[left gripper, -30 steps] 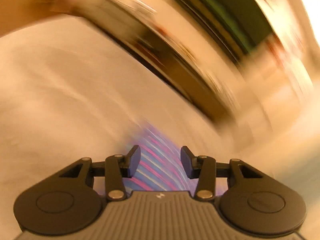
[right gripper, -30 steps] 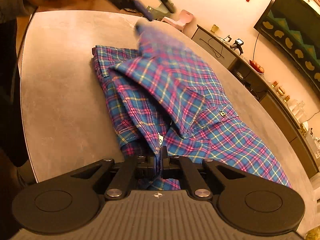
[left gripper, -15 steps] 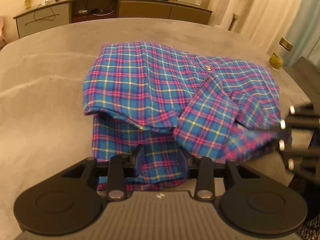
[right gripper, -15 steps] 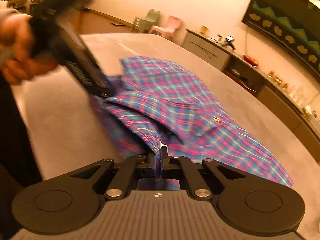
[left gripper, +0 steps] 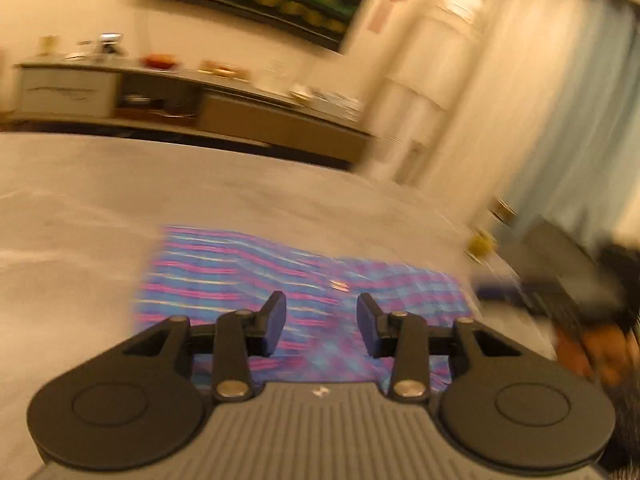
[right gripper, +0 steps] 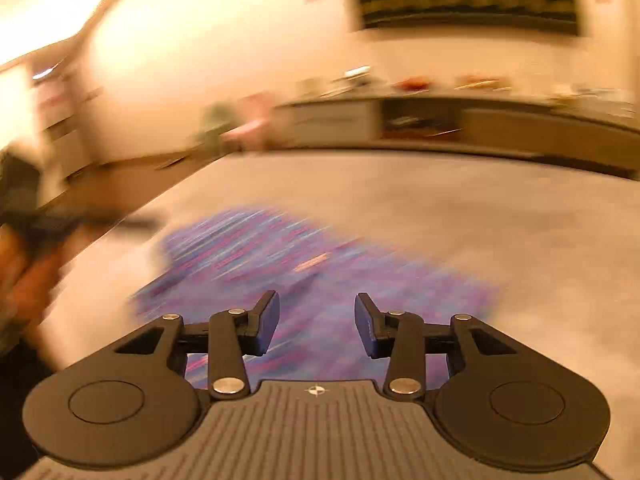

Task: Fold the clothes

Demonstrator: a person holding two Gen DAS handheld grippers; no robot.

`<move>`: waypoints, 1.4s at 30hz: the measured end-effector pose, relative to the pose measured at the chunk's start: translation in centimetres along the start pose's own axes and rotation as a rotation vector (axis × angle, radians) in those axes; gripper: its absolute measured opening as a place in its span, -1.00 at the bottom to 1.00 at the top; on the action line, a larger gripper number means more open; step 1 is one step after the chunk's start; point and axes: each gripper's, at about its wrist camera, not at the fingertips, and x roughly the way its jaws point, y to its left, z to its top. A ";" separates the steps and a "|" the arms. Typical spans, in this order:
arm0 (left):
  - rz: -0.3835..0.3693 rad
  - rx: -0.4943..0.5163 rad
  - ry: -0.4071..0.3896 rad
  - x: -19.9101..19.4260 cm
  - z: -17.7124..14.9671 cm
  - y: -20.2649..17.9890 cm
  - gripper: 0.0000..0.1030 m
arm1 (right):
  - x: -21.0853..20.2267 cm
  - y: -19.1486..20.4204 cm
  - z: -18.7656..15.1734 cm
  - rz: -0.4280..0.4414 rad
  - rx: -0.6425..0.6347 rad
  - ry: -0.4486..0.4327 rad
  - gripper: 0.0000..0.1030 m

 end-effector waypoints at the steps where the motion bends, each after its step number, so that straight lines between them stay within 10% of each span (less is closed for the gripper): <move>1: -0.003 0.044 0.025 1.3 -0.2 -1.2 -0.26 | 1.0 -1.1 0.5 -0.043 -0.005 0.002 -0.14; 9: 0.168 0.131 0.272 7.1 -3.8 -2.4 -0.27 | 7.1 -2.5 -2.7 -0.085 -0.107 0.171 -0.18; 17: 0.102 0.206 0.214 4.4 -2.2 -3.1 -0.22 | 6.3 -2.1 -1.9 -0.149 -0.140 0.169 -0.15; 21: -0.026 0.286 0.167 1.3 -2.1 -2.9 -0.03 | 4.0 0.3 -1.4 -0.033 -0.241 0.088 -0.15; 25: 0.001 0.396 0.287 3.4 -3.9 -3.5 -0.06 | 6.4 0.0 -3.3 -0.042 -0.286 0.210 -0.15; 32: 0.230 0.375 0.287 6.7 -2.4 -0.9 -0.12 | 5.4 2.2 -4.3 -0.105 -0.261 0.266 -0.15; 36: 0.513 0.237 0.192 6.8 0.3 2.5 -0.26 | 3.8 6.5 -4.9 -0.002 -0.250 0.264 -0.14; 39: 0.421 0.090 0.102 3.9 1.2 3.4 -0.17 | 2.3 9.1 -4.6 0.158 -0.236 0.218 -0.14; 42: 0.207 0.033 0.082 2.6 0.5 2.4 -0.09 | 2.6 7.3 -3.1 0.068 -0.201 0.156 -0.14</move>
